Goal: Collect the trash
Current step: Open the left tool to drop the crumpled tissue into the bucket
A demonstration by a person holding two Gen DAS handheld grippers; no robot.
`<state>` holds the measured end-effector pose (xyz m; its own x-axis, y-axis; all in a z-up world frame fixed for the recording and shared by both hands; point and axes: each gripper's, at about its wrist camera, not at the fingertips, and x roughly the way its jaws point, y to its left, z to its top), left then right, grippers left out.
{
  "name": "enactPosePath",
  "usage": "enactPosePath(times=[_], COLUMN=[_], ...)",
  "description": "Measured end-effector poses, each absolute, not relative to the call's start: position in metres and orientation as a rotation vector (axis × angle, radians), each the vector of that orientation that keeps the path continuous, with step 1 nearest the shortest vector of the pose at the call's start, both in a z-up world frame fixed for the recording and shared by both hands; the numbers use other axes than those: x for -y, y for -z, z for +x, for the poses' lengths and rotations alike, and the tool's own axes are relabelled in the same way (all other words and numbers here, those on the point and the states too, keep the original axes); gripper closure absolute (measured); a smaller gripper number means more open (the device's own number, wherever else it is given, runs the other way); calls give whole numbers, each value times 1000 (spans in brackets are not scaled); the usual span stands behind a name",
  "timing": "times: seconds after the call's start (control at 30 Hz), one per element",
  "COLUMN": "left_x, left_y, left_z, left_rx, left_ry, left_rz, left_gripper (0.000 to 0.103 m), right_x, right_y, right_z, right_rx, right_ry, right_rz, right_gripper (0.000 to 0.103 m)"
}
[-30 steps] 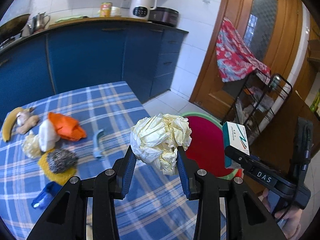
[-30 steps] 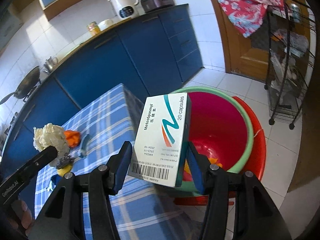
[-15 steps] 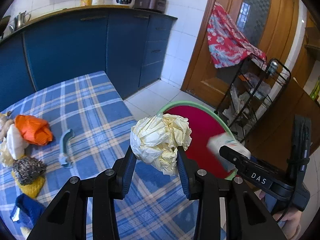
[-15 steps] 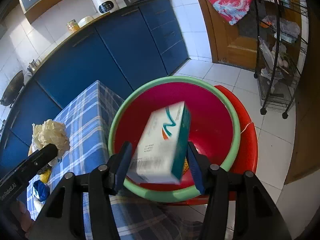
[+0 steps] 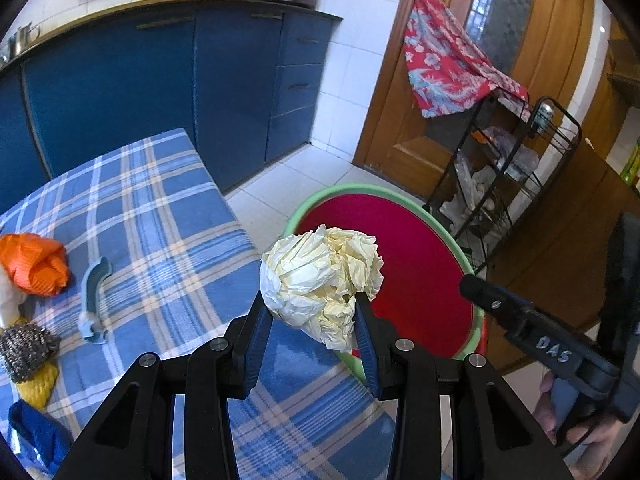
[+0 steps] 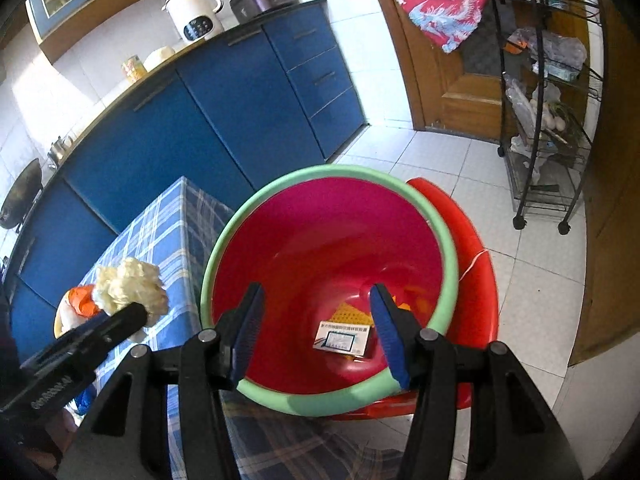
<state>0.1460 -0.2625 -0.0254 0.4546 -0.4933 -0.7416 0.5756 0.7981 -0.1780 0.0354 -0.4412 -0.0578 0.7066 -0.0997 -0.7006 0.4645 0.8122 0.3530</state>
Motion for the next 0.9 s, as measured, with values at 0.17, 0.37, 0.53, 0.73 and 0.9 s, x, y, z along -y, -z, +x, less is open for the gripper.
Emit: enactPosePath(times=[0.17, 0.37, 0.53, 0.73, 0.9], left_x=[277, 288, 292, 288, 279], left_y=[35, 40, 40, 37, 35], left_z=[148, 148, 147, 149, 148], left_rx=[-895, -895, -887, -886, -887], left_ry=[670, 705, 714, 702, 685], left_rz=[131, 141, 135, 119, 106], left_gripper=[61, 54, 41, 41, 41], right_x=[448, 453, 457, 459, 456], right_y=[50, 47, 49, 48, 46], right_z=[24, 15, 10, 8, 6], right_rx=[-689, -674, -672, -667, -668], right_ry=[368, 392, 409, 406, 396], right_rz=[553, 564, 583, 587, 588], right_gripper=[46, 46, 46, 46, 46])
